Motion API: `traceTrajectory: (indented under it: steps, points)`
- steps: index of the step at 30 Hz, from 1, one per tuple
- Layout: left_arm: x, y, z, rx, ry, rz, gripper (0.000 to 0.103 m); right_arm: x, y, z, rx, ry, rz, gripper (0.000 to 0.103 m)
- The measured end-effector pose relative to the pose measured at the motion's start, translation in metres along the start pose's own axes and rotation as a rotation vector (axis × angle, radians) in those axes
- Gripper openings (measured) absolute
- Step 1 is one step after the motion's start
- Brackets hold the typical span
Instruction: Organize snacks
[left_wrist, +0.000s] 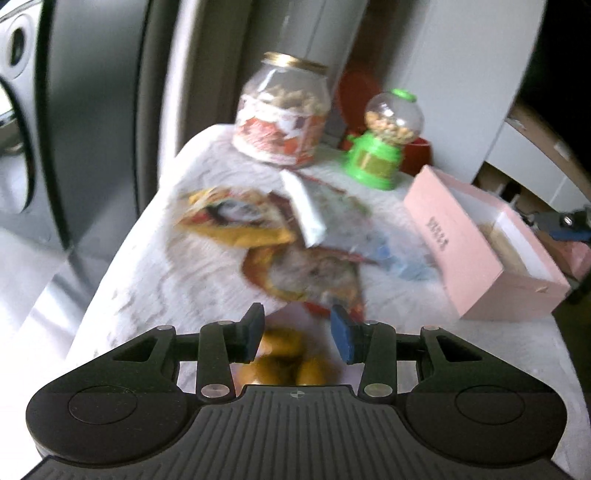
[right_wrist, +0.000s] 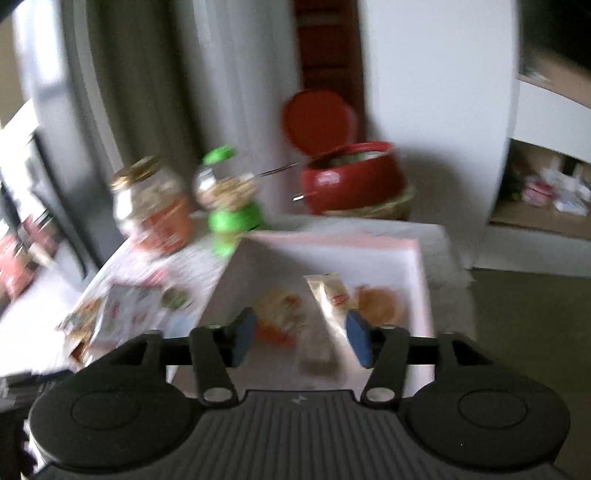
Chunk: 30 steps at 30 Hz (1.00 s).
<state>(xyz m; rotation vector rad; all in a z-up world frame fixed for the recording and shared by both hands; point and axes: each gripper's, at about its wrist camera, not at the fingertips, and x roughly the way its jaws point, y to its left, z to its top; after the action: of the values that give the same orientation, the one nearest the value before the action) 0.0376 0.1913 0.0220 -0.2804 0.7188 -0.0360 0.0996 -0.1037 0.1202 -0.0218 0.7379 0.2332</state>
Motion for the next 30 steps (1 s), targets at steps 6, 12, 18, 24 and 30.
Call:
traceTrajectory:
  steps: [6, 12, 18, 24, 30]
  points:
    - [-0.019, 0.003, -0.020, -0.028, -0.007, -0.056, 0.044, -0.004, 0.038, -0.019, -0.065, 0.033, 0.100, 0.065]
    - [-0.034, -0.008, -0.038, 0.037, 0.056, -0.151, 0.044, 0.016, 0.063, -0.014, -0.054, 0.065, 0.212, 0.072]
    - [-0.049, 0.002, -0.047, 0.024, 0.040, -0.140, 0.044, 0.051, 0.116, -0.027, -0.117, 0.045, 0.187, 0.092]
    - [-0.056, 0.029, -0.038, -0.070, -0.023, -0.113, 0.044, 0.062, 0.142, -0.020, -0.276, -0.008, 0.077, 0.089]
    - [-0.040, 0.019, -0.020, -0.052, -0.033, -0.144, 0.044, 0.067, 0.084, -0.017, -0.198, 0.057, 0.013, 0.089]
